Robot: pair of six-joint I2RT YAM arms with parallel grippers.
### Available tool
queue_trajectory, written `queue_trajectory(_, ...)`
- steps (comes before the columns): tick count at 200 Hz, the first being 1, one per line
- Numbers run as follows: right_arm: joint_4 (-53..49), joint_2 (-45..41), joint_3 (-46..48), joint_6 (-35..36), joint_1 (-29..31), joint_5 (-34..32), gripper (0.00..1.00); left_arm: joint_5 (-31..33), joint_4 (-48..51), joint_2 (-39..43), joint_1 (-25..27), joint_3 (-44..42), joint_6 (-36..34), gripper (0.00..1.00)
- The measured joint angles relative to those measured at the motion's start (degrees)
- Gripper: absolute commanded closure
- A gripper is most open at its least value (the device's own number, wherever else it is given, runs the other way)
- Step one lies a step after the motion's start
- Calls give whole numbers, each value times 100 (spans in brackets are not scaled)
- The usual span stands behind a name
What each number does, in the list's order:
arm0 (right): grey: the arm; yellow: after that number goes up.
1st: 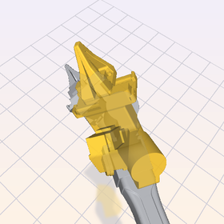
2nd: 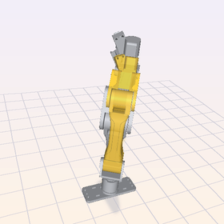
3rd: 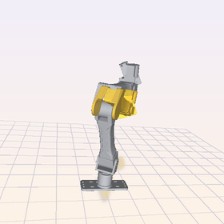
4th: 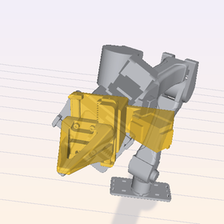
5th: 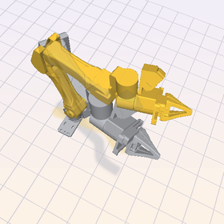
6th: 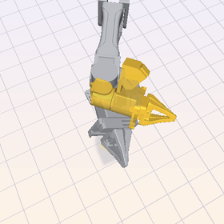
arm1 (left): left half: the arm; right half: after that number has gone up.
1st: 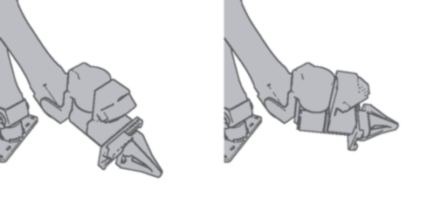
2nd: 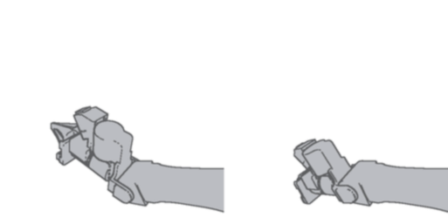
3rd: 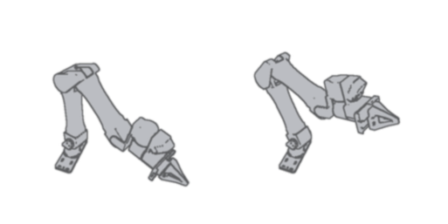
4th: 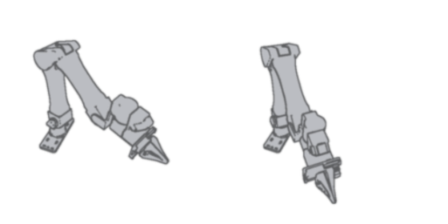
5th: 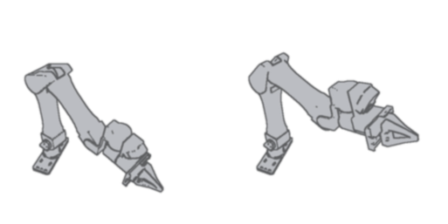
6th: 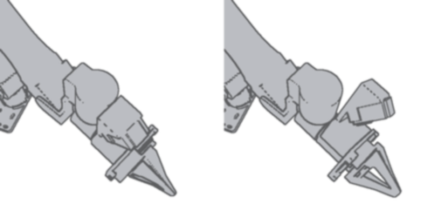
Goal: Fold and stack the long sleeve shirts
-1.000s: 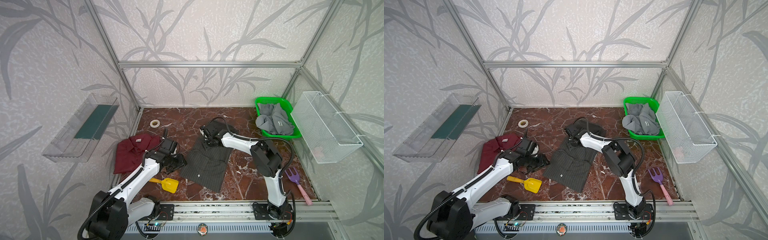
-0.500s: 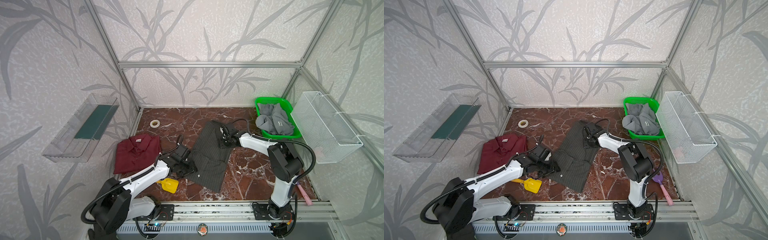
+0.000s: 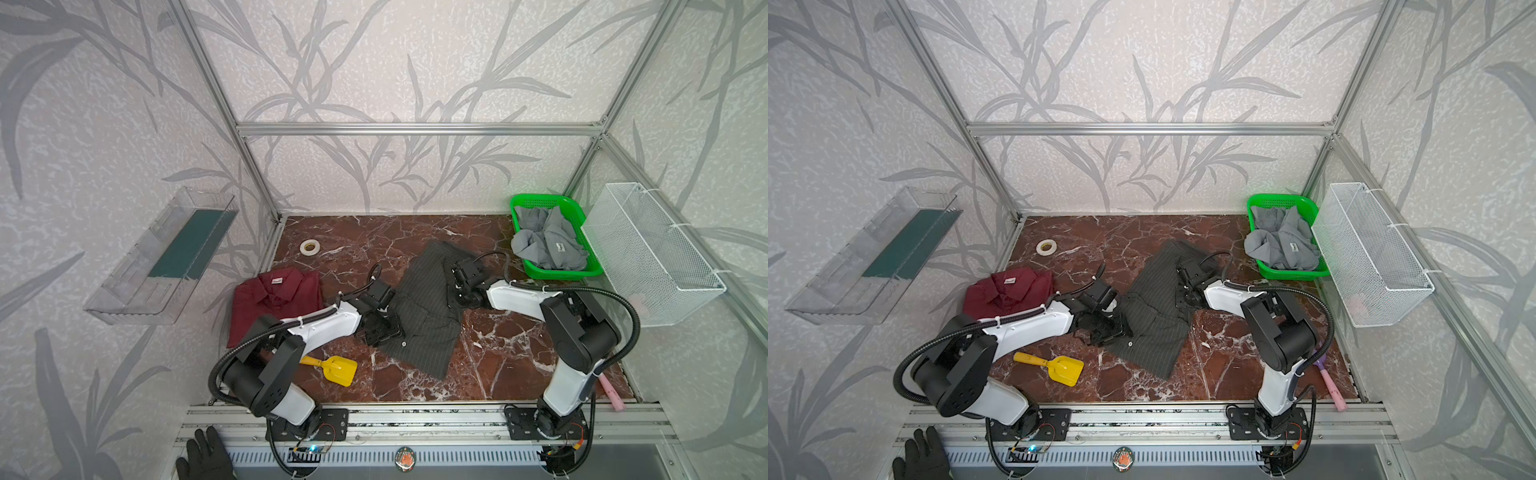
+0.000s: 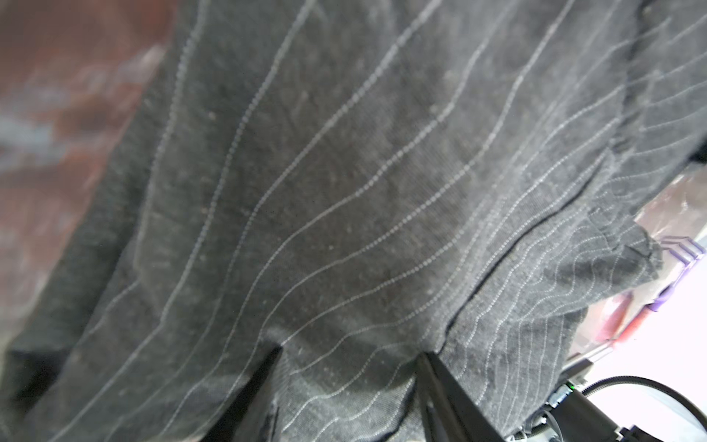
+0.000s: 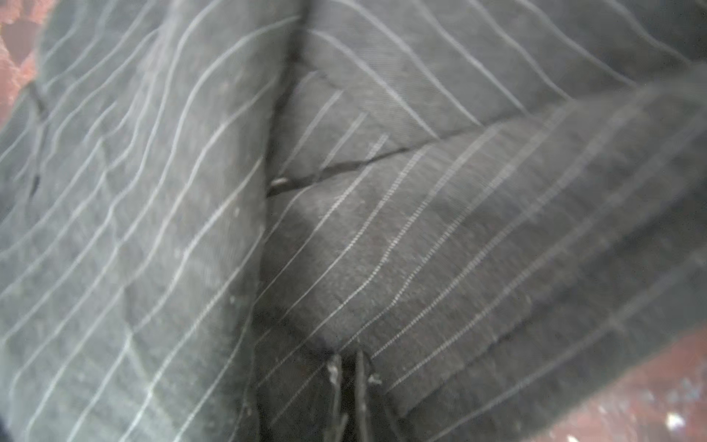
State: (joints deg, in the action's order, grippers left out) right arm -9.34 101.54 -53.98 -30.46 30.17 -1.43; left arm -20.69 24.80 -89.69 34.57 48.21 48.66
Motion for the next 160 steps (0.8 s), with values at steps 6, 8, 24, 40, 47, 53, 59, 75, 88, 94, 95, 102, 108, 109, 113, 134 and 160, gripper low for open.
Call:
queue_trajectory(6,35,-116,153,-48,-9,35,89,17,74,-101,-28,138,-111,44)
queue_trajectory(8,55,-166,212,-72,-9,42,89,22,103,-138,-44,181,-140,44)
queue_trajectory(24,107,-573,669,-243,-4,175,89,127,365,-343,-229,546,-446,44)
queue_trajectory(40,44,-938,1008,-433,96,260,89,271,616,-437,-511,885,-734,44)
queue_trajectory(47,-7,-1060,1113,-518,181,275,89,319,726,-444,-651,1019,-839,44)
queue_trajectory(53,-61,-1152,1185,-599,282,284,89,348,826,-444,-782,1145,-931,44)
queue_trajectory(59,-151,-1226,1226,-678,402,293,89,389,905,-444,-909,1263,-999,44)
queue_trajectory(75,-358,-1364,1281,-890,745,295,87,417,1014,-433,-1237,1519,-1123,44)
queue_trajectory(88,-533,-1449,1296,-1073,1029,286,87,417,1119,-413,-1464,1696,-1189,44)
queue_trajectory(94,-608,-1484,1300,-1167,1165,284,86,424,1169,-396,-1556,1784,-1224,44)
queue_trajectory(95,-616,-1488,1300,-1169,1180,282,86,424,1185,-393,-1572,1801,-1228,44)
queue_trajectory(102,-697,-1526,1300,-1255,1327,275,85,433,1250,-365,-1639,1891,-1276,43)
queue_trajectory(108,-778,-1563,1300,-1331,1451,262,84,437,1316,-326,-1672,1967,-1318,43)
queue_trajectory(109,-796,-1569,1300,-1353,1480,256,84,437,1322,-323,-1676,1974,-1318,43)
queue_trajectory(113,-868,-1602,1298,-1386,1547,249,83,444,1368,-284,-1687,2015,-1349,43)
queue_trajectory(134,-1327,-1947,1296,-1482,1786,219,78,514,1578,31,-1696,2094,-1502,43)
queue_trajectory(160,-1958,-2817,1132,-1410,1792,83,73,564,1834,614,-1696,1980,-1639,43)
